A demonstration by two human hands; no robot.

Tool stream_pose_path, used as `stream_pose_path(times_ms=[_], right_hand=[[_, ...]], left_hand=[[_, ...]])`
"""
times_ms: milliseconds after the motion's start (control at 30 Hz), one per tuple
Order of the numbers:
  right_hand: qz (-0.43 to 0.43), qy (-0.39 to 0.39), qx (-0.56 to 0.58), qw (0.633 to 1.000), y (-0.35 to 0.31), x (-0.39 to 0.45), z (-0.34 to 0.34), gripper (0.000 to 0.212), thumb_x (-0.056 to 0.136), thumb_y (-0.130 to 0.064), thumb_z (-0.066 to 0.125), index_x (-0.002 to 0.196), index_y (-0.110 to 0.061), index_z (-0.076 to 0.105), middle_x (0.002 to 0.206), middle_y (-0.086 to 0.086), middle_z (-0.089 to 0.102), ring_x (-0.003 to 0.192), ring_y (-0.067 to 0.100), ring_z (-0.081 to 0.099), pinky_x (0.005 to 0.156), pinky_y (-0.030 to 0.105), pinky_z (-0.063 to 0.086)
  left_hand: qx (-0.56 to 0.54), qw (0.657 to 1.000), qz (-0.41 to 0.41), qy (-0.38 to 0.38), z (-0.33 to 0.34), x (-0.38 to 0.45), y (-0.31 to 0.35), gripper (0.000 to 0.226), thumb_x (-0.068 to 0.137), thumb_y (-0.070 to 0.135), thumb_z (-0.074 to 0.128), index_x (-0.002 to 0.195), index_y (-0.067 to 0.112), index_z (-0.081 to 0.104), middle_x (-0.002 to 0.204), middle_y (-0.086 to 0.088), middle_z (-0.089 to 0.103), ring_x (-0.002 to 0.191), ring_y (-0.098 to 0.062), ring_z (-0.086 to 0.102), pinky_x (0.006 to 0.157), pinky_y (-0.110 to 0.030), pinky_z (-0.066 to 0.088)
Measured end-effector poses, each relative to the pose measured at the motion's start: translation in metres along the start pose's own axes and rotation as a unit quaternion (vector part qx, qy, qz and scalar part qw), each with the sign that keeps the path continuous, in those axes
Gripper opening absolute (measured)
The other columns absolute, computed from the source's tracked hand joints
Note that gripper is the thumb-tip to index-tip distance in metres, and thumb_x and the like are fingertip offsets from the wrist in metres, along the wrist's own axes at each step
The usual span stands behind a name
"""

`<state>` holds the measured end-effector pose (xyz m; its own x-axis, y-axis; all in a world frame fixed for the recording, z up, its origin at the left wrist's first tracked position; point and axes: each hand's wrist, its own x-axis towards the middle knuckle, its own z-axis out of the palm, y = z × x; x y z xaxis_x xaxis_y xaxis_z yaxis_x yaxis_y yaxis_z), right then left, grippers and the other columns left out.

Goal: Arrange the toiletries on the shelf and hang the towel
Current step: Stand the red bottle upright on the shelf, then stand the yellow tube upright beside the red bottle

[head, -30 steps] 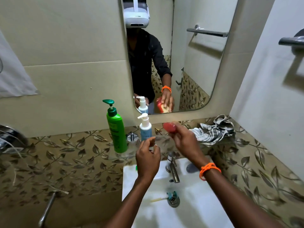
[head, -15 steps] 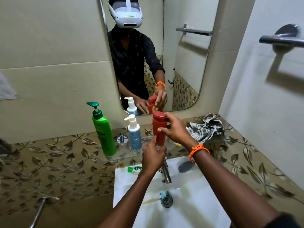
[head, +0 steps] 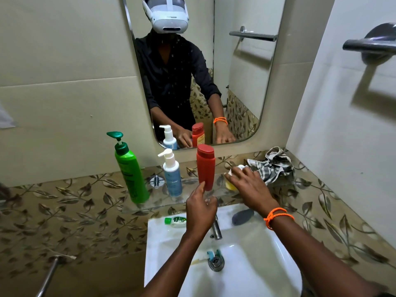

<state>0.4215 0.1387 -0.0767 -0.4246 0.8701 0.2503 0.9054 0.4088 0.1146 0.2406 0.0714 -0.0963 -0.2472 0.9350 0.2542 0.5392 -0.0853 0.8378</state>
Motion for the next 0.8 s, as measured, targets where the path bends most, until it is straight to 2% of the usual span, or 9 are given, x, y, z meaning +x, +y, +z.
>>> stream_pose_path(times_ms=[100, 233, 300, 400, 500, 567, 600, 700, 800], right_hand=[[0.003, -0.017, -0.005, 1.000, 0.005, 0.005, -0.002, 0.080, 0.086, -0.001, 0.063, 0.152, -0.037, 0.034, 0.166, 0.005, 0.025, 0.143, 0.037, 0.032, 0.107, 0.051, 0.036], [-0.066, -0.025, -0.037, 0.997, 0.002, 0.010, -0.001, 0.050, 0.089, -0.016, 0.068, 0.136, -0.030, 0.059, 0.147, 0.004, 0.055, 0.135, 0.035, 0.042, 0.106, 0.047, 0.041], [-0.070, -0.025, -0.023, 0.997, 0.008, 0.009, -0.002, 0.046, 0.086, -0.023, 0.074, 0.131, -0.027, 0.065, 0.141, 0.000, 0.062, 0.133, 0.033, 0.045, 0.105, 0.044, 0.045], [-0.053, -0.022, 0.082, 0.995, 0.021, 0.004, -0.005, 0.053, 0.082, -0.023, 0.081, 0.133, -0.025, 0.066, 0.144, -0.001, 0.062, 0.135, 0.030, 0.048, 0.110, 0.040, 0.046], [0.027, 0.050, 0.265, 0.963, 0.031, 0.007, -0.017, 0.052, 0.082, -0.014, 0.082, 0.131, -0.021, 0.067, 0.128, 0.009, 0.072, 0.112, 0.022, 0.067, 0.097, 0.037, 0.056], [0.072, 0.087, 0.311, 0.944, 0.035, 0.014, -0.028, 0.047, 0.082, -0.018, 0.082, 0.127, -0.015, 0.069, 0.117, 0.013, 0.076, 0.099, 0.019, 0.069, 0.089, 0.030, 0.054], [0.082, 0.088, 0.308, 0.944, 0.035, 0.019, -0.032, 0.046, 0.082, -0.021, 0.083, 0.126, -0.012, 0.070, 0.117, 0.014, 0.075, 0.101, 0.022, 0.068, 0.090, 0.030, 0.053], [0.091, 0.036, 0.294, 0.951, 0.030, 0.032, -0.039, 0.049, 0.084, -0.028, 0.081, 0.129, -0.011, 0.068, 0.125, 0.014, 0.071, 0.114, 0.028, 0.066, 0.101, 0.037, 0.053], [0.064, -0.009, 0.261, 0.963, 0.027, 0.043, -0.043, 0.050, 0.089, -0.028, 0.076, 0.135, -0.014, 0.064, 0.130, 0.014, 0.069, 0.121, 0.030, 0.063, 0.104, 0.039, 0.050]], left_hand=[[-0.006, 1.000, -0.006, 0.002, 0.003, -0.002, -0.001, 0.057, 0.087, 0.016, 0.069, 0.143, 0.015, 0.056, 0.138, -0.005, 0.065, 0.121, -0.017, 0.063, 0.100, -0.036, 0.056], [-0.010, 1.000, -0.007, -0.001, 0.004, -0.005, -0.001, 0.046, 0.086, 0.013, 0.071, 0.131, 0.015, 0.066, 0.128, -0.004, 0.071, 0.113, -0.012, 0.065, 0.098, -0.032, 0.055], [-0.011, 1.000, -0.008, 0.001, 0.004, -0.006, 0.000, 0.040, 0.086, 0.011, 0.071, 0.126, 0.015, 0.069, 0.125, -0.003, 0.072, 0.109, -0.010, 0.065, 0.095, -0.026, 0.053], [-0.002, 1.000, 0.002, 0.003, 0.006, -0.006, 0.001, 0.032, 0.087, 0.012, 0.070, 0.119, 0.014, 0.072, 0.120, -0.003, 0.073, 0.105, -0.012, 0.066, 0.092, -0.022, 0.052], [-0.003, 1.000, 0.017, 0.006, 0.010, -0.006, 0.002, 0.024, 0.086, 0.011, 0.069, 0.108, 0.013, 0.075, 0.110, -0.001, 0.074, 0.097, -0.014, 0.068, 0.087, -0.024, 0.055], [0.002, 1.000, 0.024, 0.006, 0.015, -0.007, 0.003, 0.020, 0.085, 0.010, 0.069, 0.103, 0.013, 0.076, 0.106, 0.001, 0.073, 0.094, -0.013, 0.068, 0.082, -0.020, 0.054], [0.006, 1.000, 0.028, 0.005, 0.018, -0.007, 0.004, 0.018, 0.085, 0.010, 0.069, 0.102, 0.013, 0.076, 0.105, 0.001, 0.073, 0.093, -0.012, 0.067, 0.081, -0.019, 0.054], [0.007, 0.999, 0.033, -0.005, 0.026, -0.005, 0.008, 0.016, 0.086, 0.012, 0.069, 0.099, 0.016, 0.077, 0.101, 0.002, 0.072, 0.089, -0.009, 0.066, 0.080, -0.027, 0.058], [0.007, 0.999, 0.042, -0.018, 0.033, -0.003, 0.014, 0.018, 0.083, 0.012, 0.067, 0.098, 0.015, 0.077, 0.098, 0.001, 0.074, 0.085, -0.010, 0.067, 0.078, -0.031, 0.059]])
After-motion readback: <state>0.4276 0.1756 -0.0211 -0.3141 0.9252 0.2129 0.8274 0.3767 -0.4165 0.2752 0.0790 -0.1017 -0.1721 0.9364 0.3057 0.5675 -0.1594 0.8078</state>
